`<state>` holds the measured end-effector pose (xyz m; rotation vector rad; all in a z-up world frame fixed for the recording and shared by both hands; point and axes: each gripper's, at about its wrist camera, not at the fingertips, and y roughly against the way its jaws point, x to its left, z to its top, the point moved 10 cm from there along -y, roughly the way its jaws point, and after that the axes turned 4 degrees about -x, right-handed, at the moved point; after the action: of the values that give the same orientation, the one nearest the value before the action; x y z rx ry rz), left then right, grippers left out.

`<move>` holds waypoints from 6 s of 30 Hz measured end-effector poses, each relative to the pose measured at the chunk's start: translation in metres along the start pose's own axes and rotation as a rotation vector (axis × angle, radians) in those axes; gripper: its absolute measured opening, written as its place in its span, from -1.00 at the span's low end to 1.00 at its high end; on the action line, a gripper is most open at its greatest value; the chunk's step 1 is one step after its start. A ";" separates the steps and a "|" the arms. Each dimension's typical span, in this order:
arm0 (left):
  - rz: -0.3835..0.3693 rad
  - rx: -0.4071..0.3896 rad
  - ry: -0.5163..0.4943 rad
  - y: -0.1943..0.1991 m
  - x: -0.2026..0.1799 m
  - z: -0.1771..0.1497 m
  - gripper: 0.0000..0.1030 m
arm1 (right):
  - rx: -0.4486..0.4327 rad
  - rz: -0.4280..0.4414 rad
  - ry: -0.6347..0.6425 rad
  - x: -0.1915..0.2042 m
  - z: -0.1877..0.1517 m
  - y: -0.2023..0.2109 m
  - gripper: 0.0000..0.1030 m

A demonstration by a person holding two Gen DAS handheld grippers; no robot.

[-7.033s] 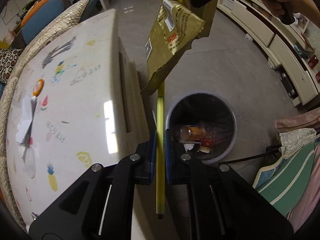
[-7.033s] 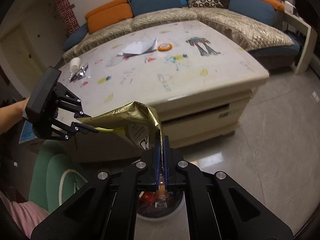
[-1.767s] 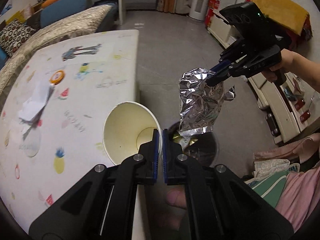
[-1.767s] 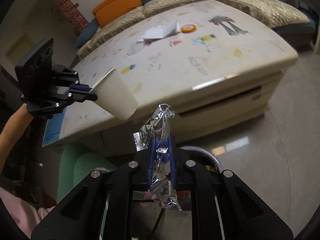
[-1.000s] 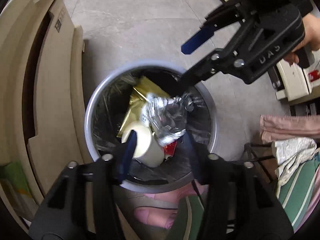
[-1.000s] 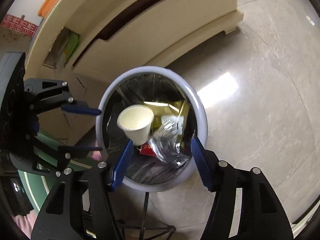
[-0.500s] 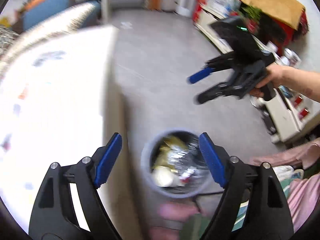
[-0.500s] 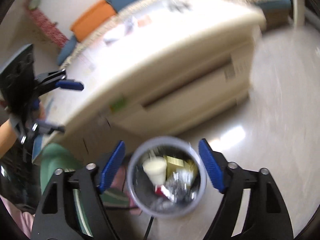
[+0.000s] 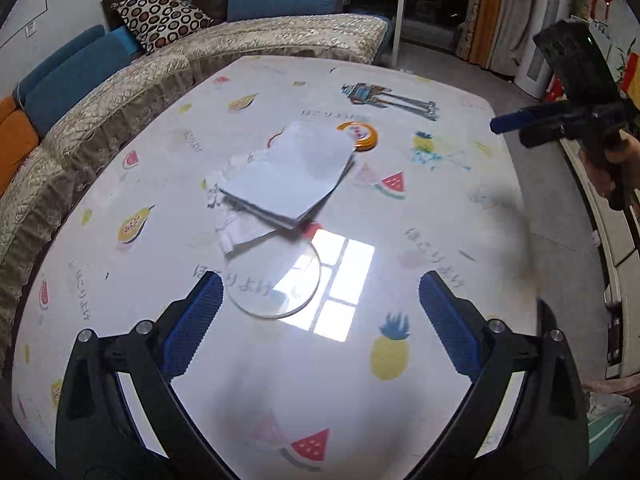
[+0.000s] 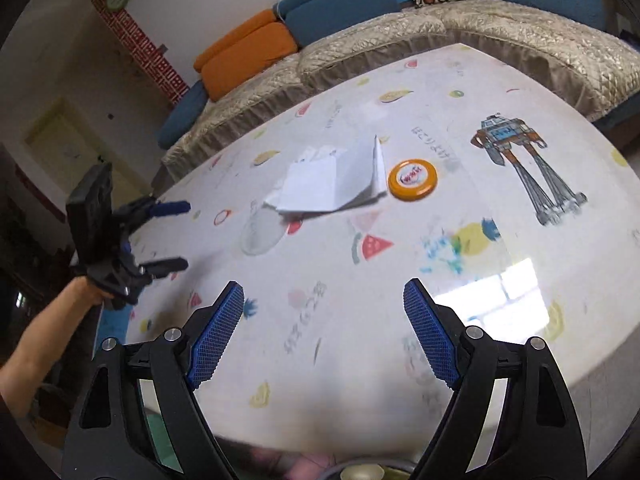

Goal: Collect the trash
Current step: 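Return both tools to the table toward the white paper and clear lid, then grasp the white paper sheet with the right tool while the left tool grasps the clear round lid, then carry the paper and clear lid over the bin and open both tools, then return both tools to the table toward the tissue and orange lid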

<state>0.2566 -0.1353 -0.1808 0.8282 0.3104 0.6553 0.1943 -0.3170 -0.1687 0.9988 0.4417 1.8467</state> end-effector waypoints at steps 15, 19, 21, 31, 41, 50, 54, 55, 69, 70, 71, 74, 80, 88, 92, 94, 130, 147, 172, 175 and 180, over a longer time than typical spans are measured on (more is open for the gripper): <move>-0.155 0.033 0.008 -0.060 0.032 -0.009 0.87 | 0.049 -0.065 0.066 -0.018 0.087 -0.132 0.58; -0.150 0.057 -0.005 -0.070 0.035 -0.017 0.87 | 0.047 -0.062 0.058 -0.026 0.091 -0.147 0.40; -0.138 0.066 -0.021 -0.072 0.036 -0.020 0.87 | 0.054 -0.058 0.062 -0.025 0.090 -0.151 0.31; -0.079 0.083 -0.099 -0.079 0.029 -0.025 0.82 | 0.147 -0.051 0.083 -0.011 0.073 -0.176 -0.81; -0.062 0.077 -0.066 -0.075 0.030 -0.024 0.71 | 0.101 0.021 0.056 0.004 0.074 -0.149 -0.95; -0.055 0.048 -0.085 -0.042 0.017 -0.025 0.70 | 0.056 0.065 0.079 0.027 0.079 -0.100 -0.98; -0.026 0.039 -0.114 -0.018 0.008 -0.024 0.70 | 0.036 0.070 0.084 0.030 0.073 -0.065 -0.98; -0.030 0.033 -0.119 -0.012 0.004 -0.023 0.70 | 0.030 0.072 0.084 0.031 0.071 -0.054 -0.98; -0.033 -0.024 -0.239 0.053 -0.074 -0.002 0.70 | -0.046 0.052 0.071 0.031 -0.002 0.096 -0.98; -0.046 -0.027 -0.250 0.056 -0.084 -0.001 0.70 | -0.049 0.045 0.068 0.030 -0.011 0.107 -0.98; -0.052 -0.030 -0.257 0.057 -0.091 0.001 0.70 | -0.050 0.048 0.062 0.029 -0.019 0.117 -0.98; -0.088 -0.035 -0.281 0.064 -0.122 0.002 0.71 | -0.066 0.041 0.045 0.025 -0.041 0.146 -0.98; -0.163 -0.031 -0.346 0.064 -0.187 -0.002 0.71 | -0.077 0.013 0.014 0.014 -0.088 0.194 -0.98; -0.272 0.003 -0.400 0.046 -0.267 -0.023 0.71 | -0.051 -0.011 -0.055 -0.006 -0.159 0.222 -0.98; -0.314 0.025 -0.421 0.032 -0.300 -0.038 0.71 | -0.028 -0.011 -0.096 -0.016 -0.192 0.220 -0.98; -0.331 0.044 -0.442 0.025 -0.316 -0.048 0.71 | -0.017 -0.015 -0.110 -0.020 -0.206 0.218 -0.98; -0.456 0.411 -0.651 -0.113 -0.416 -0.198 0.73 | 0.319 -0.085 -0.365 -0.111 -0.406 0.093 -0.23; -0.426 0.133 -0.461 -0.036 -0.358 -0.085 0.74 | 0.108 -0.093 -0.199 -0.096 -0.274 0.144 -0.02; 0.086 0.152 -0.035 -0.064 0.015 -0.023 0.87 | 0.139 -0.407 0.291 -0.062 0.064 -0.121 0.76; 0.080 0.173 -0.028 -0.076 0.026 -0.024 0.90 | 0.144 -0.418 0.226 -0.077 0.072 -0.143 0.76; 0.053 0.167 0.001 -0.082 0.034 -0.017 0.89 | 0.143 -0.426 0.153 -0.090 0.080 -0.162 0.76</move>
<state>0.3080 -0.1435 -0.2546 0.9989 0.3482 0.6855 0.3697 -0.3272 -0.2684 0.7849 0.8214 1.5239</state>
